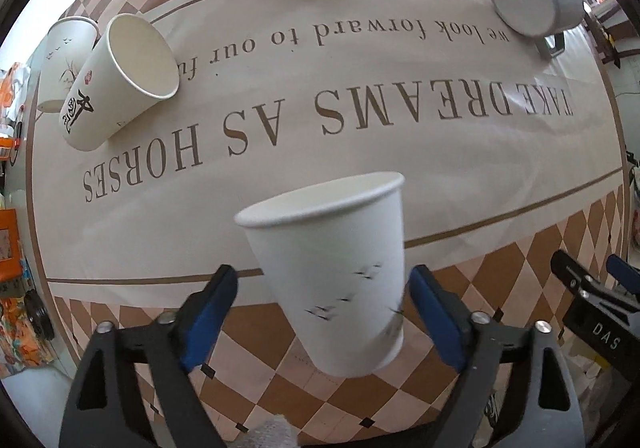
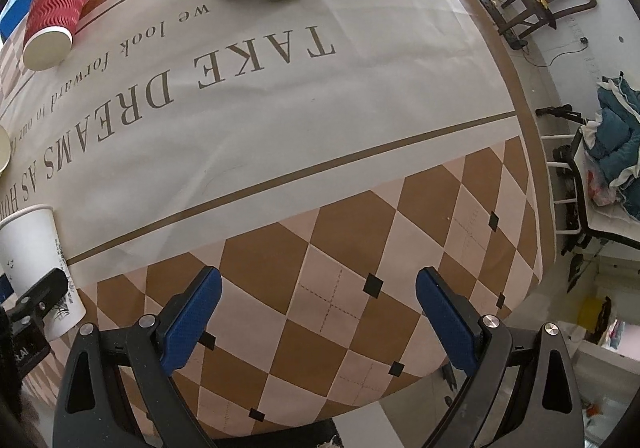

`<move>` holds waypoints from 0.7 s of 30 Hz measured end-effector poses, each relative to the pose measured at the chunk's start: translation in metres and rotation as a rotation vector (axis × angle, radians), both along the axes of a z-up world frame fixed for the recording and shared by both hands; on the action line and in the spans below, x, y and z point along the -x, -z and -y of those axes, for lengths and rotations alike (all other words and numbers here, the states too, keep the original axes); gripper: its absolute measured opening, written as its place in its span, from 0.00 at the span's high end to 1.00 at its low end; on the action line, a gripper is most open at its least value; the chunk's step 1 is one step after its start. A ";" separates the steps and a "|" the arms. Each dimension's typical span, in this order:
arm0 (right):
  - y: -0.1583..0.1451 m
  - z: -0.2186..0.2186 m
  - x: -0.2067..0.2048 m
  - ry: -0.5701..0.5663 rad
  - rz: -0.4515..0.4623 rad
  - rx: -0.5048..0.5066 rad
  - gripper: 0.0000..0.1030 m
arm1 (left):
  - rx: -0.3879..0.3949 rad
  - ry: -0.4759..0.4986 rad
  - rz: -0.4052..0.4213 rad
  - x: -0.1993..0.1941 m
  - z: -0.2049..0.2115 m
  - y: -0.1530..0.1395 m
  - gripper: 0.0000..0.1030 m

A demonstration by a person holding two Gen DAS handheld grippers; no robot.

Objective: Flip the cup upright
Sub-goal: 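Lift the bird cup with the left gripper and turn it toward the right gripper, then grasp the bird cup with the right gripper while the left gripper releases it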

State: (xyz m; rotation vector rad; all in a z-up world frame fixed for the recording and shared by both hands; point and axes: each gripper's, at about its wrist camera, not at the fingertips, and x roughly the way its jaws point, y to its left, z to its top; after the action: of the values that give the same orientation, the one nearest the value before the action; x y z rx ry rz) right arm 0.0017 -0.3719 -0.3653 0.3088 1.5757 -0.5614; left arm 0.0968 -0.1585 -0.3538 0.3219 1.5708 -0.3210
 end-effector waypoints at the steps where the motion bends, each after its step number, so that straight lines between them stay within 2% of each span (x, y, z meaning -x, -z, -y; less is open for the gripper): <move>1: 0.001 0.000 0.000 -0.001 0.000 -0.002 0.04 | -0.004 0.002 0.007 -0.001 0.003 0.001 0.08; 7: 0.005 0.005 -0.001 -0.001 0.005 -0.020 0.04 | 0.039 -0.021 0.038 0.000 -0.005 -0.013 0.06; 9: 0.002 0.003 -0.004 0.000 0.014 -0.026 0.04 | 0.057 -0.036 0.052 0.000 -0.017 -0.025 0.06; 11: -0.005 0.000 -0.007 0.001 0.028 -0.035 0.04 | 0.089 -0.060 0.081 0.001 -0.028 -0.039 0.00; 14: -0.019 -0.005 -0.012 -0.015 0.057 -0.051 0.04 | 0.117 -0.104 0.137 0.004 -0.051 -0.064 0.00; 16: -0.029 -0.010 -0.017 -0.033 0.080 -0.068 0.04 | 0.110 -0.138 0.196 0.004 -0.072 -0.080 0.00; 17: -0.035 -0.015 -0.020 -0.050 0.094 -0.082 0.04 | 0.103 -0.156 0.214 0.003 -0.067 -0.086 0.00; 21: -0.054 -0.038 -0.034 -0.116 0.133 -0.143 0.04 | 0.052 -0.218 0.248 0.001 -0.096 -0.096 0.00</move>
State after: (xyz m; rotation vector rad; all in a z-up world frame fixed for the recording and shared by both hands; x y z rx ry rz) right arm 0.0355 -0.3334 -0.3110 0.3535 1.4967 -0.3325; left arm 0.0955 -0.0620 -0.2578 0.1418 1.3367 -0.1453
